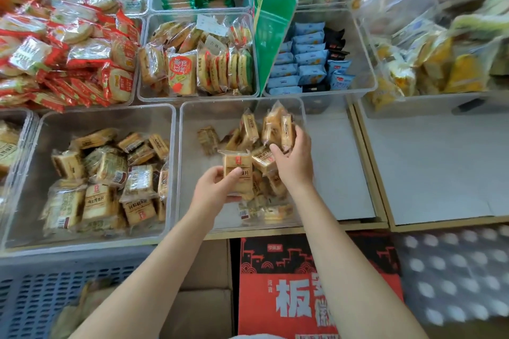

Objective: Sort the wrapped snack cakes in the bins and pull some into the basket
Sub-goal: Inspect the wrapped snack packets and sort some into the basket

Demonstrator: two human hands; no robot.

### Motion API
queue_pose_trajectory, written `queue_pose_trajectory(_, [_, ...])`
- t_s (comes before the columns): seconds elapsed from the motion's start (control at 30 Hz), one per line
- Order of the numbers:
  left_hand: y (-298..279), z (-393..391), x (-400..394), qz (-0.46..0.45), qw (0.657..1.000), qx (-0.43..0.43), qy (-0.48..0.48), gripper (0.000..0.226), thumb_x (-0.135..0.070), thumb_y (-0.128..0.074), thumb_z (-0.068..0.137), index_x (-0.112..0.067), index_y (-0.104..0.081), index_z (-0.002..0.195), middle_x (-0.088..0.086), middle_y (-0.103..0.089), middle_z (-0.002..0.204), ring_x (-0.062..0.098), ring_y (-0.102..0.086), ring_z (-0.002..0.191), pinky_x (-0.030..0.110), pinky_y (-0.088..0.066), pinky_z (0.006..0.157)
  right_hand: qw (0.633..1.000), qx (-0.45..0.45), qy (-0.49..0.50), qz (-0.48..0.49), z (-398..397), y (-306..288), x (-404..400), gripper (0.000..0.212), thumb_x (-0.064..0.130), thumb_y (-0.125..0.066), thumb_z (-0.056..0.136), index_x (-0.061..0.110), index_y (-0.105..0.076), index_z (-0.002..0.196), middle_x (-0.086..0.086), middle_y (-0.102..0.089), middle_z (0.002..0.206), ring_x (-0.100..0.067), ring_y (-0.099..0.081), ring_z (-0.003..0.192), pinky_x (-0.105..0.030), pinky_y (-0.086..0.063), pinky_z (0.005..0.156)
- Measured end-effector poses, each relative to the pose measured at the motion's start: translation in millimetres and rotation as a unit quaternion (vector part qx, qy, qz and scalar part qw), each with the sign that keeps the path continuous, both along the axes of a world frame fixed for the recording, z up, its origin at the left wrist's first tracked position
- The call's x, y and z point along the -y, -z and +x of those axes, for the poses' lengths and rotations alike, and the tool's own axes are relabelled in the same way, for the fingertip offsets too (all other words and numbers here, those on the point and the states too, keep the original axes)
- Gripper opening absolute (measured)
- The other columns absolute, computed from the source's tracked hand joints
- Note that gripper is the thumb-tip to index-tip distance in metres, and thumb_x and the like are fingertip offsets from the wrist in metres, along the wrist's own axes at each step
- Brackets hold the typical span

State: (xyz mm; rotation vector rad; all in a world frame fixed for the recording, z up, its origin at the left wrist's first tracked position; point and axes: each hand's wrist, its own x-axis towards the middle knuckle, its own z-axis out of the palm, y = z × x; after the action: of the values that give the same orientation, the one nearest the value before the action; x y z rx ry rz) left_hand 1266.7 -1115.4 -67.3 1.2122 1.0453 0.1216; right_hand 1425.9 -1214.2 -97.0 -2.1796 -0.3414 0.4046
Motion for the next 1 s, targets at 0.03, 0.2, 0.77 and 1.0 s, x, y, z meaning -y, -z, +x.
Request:
queue_pose_trajectory(0.03, [0.0, -1.2, 2.3, -0.002, 1.000, -0.004, -0.002, 0.024, -0.029, -0.069, 0.097, -0.010, -0.064, 0.112, 0.008, -0.075, 0.103, 0.017, -0.076, 0.089, 0.032, -0.061, 0.071, 1.000, -0.003, 0.012, -0.007, 1.2, 3.6, -5.8, 0.072, 0.034, -0.071, 0.094, 0.018, -0.034, 0.154, -0.004, -0.042, 0.153, -0.022, -0.053, 0.130, -0.033, -0.052, 0.093])
queue_pose_trajectory(0.2, [-0.3, -8.8, 8.9, -0.020, 1.000, -0.011, -0.015, 0.025, -0.026, -0.066, 0.099, -0.006, -0.065, 0.114, 0.007, -0.078, 0.098, 0.017, -0.077, 0.082, 0.027, -0.060, 0.065, 0.993, -0.014, 0.114, 0.018, 8.3, 4.0, -28.3, 0.041, 0.021, -0.064, 0.099, 0.014, -0.054, 0.138, -0.001, -0.060, 0.130, -0.018, -0.061, 0.112, -0.020, -0.047, 0.078])
queue_pose_trajectory(0.77, [-18.0, -41.3, 8.2, -0.034, 0.998, 0.022, -0.055, 0.032, -0.029, -0.068, 0.098, -0.007, -0.061, 0.120, 0.011, -0.074, 0.112, 0.023, -0.075, 0.099, 0.032, -0.062, 0.073, 0.981, -0.149, 0.072, 0.098, -38.3, -13.1, -12.4, 0.044, 0.046, -0.080, 0.082, 0.041, -0.047, 0.111, 0.004, -0.059, 0.114, -0.019, -0.065, 0.098, -0.042, -0.062, 0.073])
queue_pose_trajectory(1.0, [-34.6, -76.0, -3.8, -0.044, 0.995, 0.056, -0.072, 0.034, -0.019, -0.072, 0.094, -0.009, -0.058, 0.123, 0.016, -0.069, 0.122, 0.028, -0.072, 0.106, 0.042, -0.062, 0.085, 0.913, -0.357, -0.023, 0.197, -104.4, -44.4, 5.3, 0.041, 0.049, -0.062, 0.094, 0.014, -0.066, 0.115, -0.004, -0.073, 0.095, -0.017, -0.061, 0.076, -0.028, -0.046, 0.062])
